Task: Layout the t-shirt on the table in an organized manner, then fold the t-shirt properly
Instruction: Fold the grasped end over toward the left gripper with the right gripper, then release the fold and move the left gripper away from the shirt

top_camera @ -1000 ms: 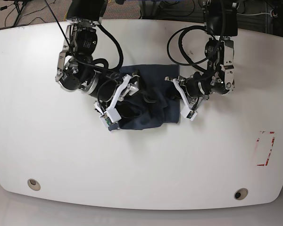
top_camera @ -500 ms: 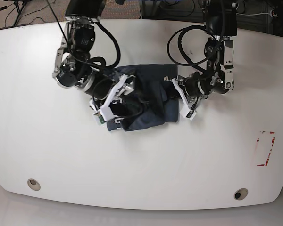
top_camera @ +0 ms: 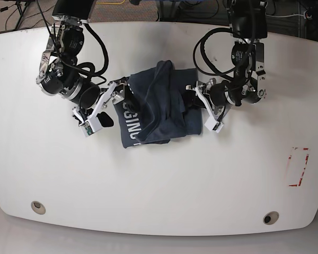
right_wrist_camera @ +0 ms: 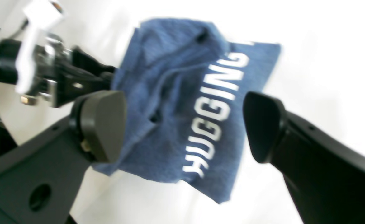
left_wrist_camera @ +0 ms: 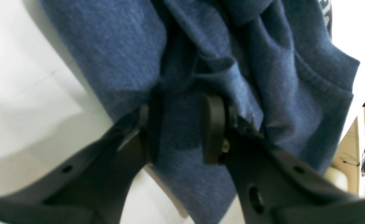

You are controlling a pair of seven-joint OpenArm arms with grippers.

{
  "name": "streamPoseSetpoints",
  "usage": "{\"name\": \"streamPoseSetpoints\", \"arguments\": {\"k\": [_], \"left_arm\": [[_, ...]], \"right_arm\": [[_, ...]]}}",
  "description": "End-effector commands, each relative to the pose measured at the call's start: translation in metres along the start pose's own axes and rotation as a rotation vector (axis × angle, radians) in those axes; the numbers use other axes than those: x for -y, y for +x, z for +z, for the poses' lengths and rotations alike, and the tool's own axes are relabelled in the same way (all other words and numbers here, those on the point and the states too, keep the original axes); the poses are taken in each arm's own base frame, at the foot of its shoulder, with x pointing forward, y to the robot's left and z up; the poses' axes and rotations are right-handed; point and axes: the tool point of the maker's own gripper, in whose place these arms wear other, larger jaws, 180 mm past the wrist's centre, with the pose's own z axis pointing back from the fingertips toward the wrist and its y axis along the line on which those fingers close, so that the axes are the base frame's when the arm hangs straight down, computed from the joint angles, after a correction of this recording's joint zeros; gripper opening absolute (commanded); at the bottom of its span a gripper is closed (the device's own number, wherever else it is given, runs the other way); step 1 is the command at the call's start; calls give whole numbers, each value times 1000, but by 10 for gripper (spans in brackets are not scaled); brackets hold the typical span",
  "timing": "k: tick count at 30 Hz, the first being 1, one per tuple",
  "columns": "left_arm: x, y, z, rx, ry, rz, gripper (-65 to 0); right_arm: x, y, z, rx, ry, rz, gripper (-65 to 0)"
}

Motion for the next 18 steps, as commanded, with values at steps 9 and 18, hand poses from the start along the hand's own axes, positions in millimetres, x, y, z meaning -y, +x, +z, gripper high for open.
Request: {"name": "streamPoseSetpoints", "arguments": {"k": [9, 18], "left_arm": [[8, 53, 42, 189, -54, -11, -376], [-23, 73, 104, 258, -17, -142, -369]], "right_arm": [[6, 11, -15, 38, 35, -41, -84], [-4, 22, -49, 49, 121, -63, -84]]}}
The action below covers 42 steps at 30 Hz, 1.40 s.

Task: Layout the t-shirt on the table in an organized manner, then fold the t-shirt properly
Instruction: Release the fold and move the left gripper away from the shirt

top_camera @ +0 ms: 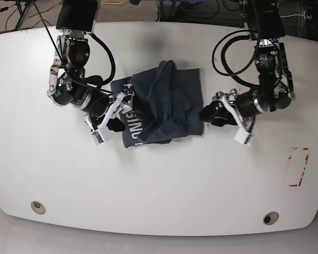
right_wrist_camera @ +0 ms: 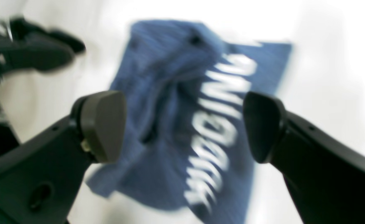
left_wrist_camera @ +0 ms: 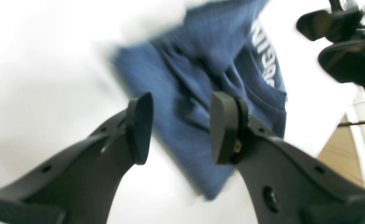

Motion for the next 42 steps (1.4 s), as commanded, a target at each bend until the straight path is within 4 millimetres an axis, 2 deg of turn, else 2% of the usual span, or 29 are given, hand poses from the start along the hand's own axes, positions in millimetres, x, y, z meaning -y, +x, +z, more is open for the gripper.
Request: {"name": "streamPoseSetpoints", "arguments": {"k": [1, 7, 12, 17, 21, 25, 30, 36, 42], "left_arm": [[-16, 20, 28, 35, 29, -78, -369], [-52, 30, 70, 30, 132, -145, -369], [-79, 25, 107, 41, 232, -129, -369], [-89, 20, 125, 55, 270, -139, -369], [-94, 15, 134, 58, 293, -122, -369], [-97, 9, 139, 54, 306, -108, -369], [-97, 1, 138, 38, 306, -99, -369], [-98, -1, 137, 33, 305, -93, -369], [-98, 0, 137, 32, 305, -95, -369]], "right_arm": [[-5, 21, -7, 49, 35, 19, -84], [-7, 31, -25, 57, 72, 15, -84], [-17, 28, -43, 53, 120, 5, -84], [-30, 18, -59, 35, 163, -15, -84], [-39, 14, -64, 21, 185, -12, -84], [-65, 14, -75, 15, 241, -8, -84], [-89, 23, -83, 45, 289, -20, -84], [-122, 38, -89, 90, 354, -24, -84], [-159, 38, -94, 69, 431, 47, -84]]}}
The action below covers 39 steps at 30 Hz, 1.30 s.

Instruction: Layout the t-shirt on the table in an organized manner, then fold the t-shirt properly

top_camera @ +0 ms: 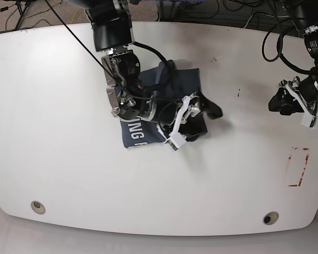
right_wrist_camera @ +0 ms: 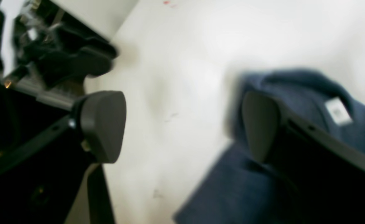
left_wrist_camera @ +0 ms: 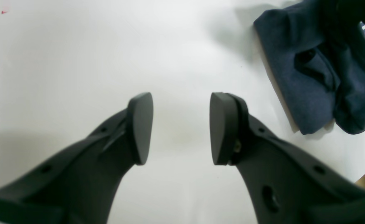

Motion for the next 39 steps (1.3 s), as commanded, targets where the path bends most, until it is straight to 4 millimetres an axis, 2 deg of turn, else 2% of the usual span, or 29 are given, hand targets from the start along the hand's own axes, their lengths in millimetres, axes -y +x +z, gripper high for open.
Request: {"name": "streamPoseSetpoints", "arguments": {"k": [1, 3, 5, 13, 20, 23, 27, 35, 39], "left_arm": [[-2, 17, 6, 44, 4, -32, -369], [-2, 18, 6, 47, 4, -33, -369], [-2, 19, 6, 49, 4, -33, -369], [-8, 13, 5, 16, 37, -44, -368], [-5, -1, -7, -69, 53, -88, -367], [-2, -2, -10, -77, 44, -95, -367], [1, -3, -12, -82, 34, -100, -367], [4, 10, -16, -60, 26, -118, -367], [5, 11, -16, -58, 24, -119, -367]], "right_arm": [[-19, 25, -1, 59, 46, 63, -84], [-27, 30, 1, 67, 55, 91, -84], [-28, 25, 4, 51, 51, 95, -84], [-5, 16, 40, 18, -36, 150, -84], [26, 1, 80, -7, -147, 152, -84], [34, -9, 91, -29, -177, 148, -84], [38, -25, 97, -59, -188, 126, -84], [22, -56, 95, -89, -162, 71, -84], [-15, -61, 72, -79, -71, 62, -84]]}}
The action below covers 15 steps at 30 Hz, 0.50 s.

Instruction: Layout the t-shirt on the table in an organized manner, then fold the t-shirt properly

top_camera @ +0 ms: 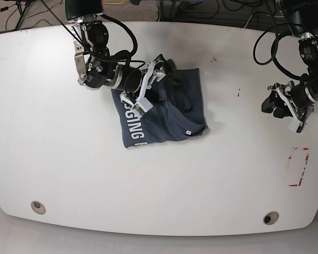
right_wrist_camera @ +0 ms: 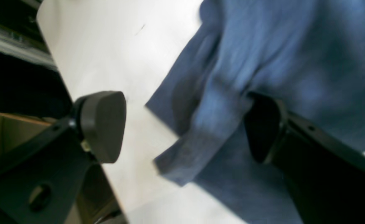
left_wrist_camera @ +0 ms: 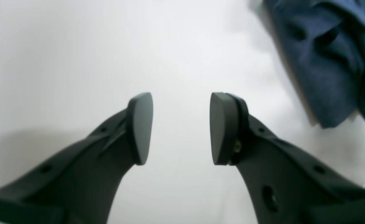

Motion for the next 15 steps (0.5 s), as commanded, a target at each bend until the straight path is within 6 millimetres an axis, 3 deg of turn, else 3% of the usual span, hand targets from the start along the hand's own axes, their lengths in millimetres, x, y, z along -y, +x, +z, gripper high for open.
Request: {"name": "streamPoseSetpoints", "arguments": {"k": [1, 6, 11, 15], "left_arm": [[-2, 15, 6, 43, 6, -27, -367], [-3, 23, 7, 57, 9, -35, -367], [-2, 25, 6, 56, 8, -43, -367], [15, 29, -5, 32, -38, -99, -368]], "right_arm": [[-32, 26, -9, 88, 91, 28, -84], [-61, 34, -28, 97, 151, 43, -84], [-67, 48, -36, 121, 143, 66, -84], [-63, 55, -35, 130, 130, 89, -84]]}}
